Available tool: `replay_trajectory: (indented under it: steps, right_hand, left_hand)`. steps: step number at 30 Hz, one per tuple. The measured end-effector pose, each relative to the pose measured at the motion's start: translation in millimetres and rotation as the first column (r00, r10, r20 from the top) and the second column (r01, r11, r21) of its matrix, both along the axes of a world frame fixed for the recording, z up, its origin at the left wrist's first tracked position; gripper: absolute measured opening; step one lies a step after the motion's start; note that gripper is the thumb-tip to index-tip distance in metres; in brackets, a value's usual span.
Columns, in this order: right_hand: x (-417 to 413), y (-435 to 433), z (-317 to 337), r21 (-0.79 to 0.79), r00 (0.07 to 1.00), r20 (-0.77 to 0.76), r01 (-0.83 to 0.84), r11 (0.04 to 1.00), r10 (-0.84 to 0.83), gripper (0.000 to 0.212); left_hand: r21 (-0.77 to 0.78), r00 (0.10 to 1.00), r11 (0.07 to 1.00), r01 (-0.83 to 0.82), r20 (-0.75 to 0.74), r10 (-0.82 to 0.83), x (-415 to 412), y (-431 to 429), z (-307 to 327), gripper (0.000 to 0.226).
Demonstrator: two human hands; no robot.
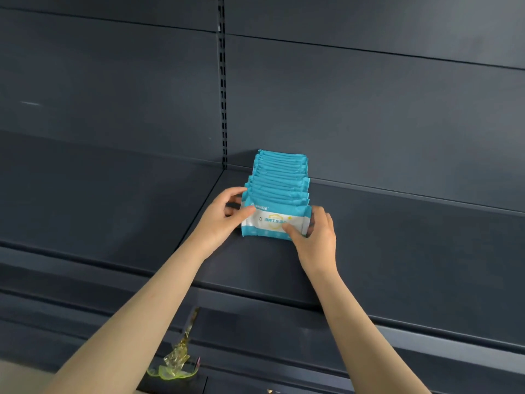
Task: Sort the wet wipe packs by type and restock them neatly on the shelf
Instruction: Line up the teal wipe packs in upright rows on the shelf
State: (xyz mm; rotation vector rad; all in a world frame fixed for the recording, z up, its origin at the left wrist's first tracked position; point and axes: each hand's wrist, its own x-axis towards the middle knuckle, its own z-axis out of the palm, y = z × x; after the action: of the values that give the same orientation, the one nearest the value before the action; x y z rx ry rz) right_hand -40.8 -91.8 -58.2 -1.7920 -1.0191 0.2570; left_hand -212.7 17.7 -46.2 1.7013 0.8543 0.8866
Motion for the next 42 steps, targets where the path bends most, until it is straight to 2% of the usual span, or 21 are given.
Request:
replay_trajectory:
  steps: [4,15,18,22,27,31,35,42]
  right_hand:
    - [-8,-1,2,0.006,0.998,-0.011,0.058,0.998,-0.058,0.04]
    - [-18,-1,3,-0.073,0.995,0.008,0.104,0.992,-0.104,0.038]
    - [-21,-7,4,-0.085,0.991,-0.075,0.104,0.991,-0.111,0.035]
    - [-32,-24,17,0.04,0.943,-0.304,0.155,0.987,-0.136,0.034]
    - [-34,-52,55,0.162,0.887,-0.442,0.221,0.962,-0.129,0.037]
    - [-18,-93,80,0.248,0.859,-0.489,0.306,0.919,-0.154,0.034]
    - [14,-161,93,0.292,0.824,-0.515,0.426,0.856,-0.235,0.034]
    - [84,-321,75,0.232,0.693,-0.549,0.663,0.712,-0.467,0.039]
  left_hand:
    - [0.063,0.997,0.997,0.033,-0.067,-0.029,-3,2,0,0.051]
    - [0.216,0.986,0.976,0.03,-0.17,0.007,-3,7,-1,0.052]
    - [0.219,0.989,0.976,0.015,-0.149,0.019,-9,4,3,0.049]
    - [0.219,0.996,0.975,-0.041,-0.067,0.057,-18,-1,14,0.045]
    - [0.194,0.999,0.981,-0.008,0.04,0.0,-11,-19,45,0.038]
    - [0.17,0.988,0.98,0.104,0.093,-0.121,16,-50,67,0.031]
    - [0.095,0.954,0.961,0.259,0.131,-0.27,66,-96,80,0.037]
    - [-0.041,0.845,0.85,0.525,0.15,-0.514,175,-216,69,0.034]
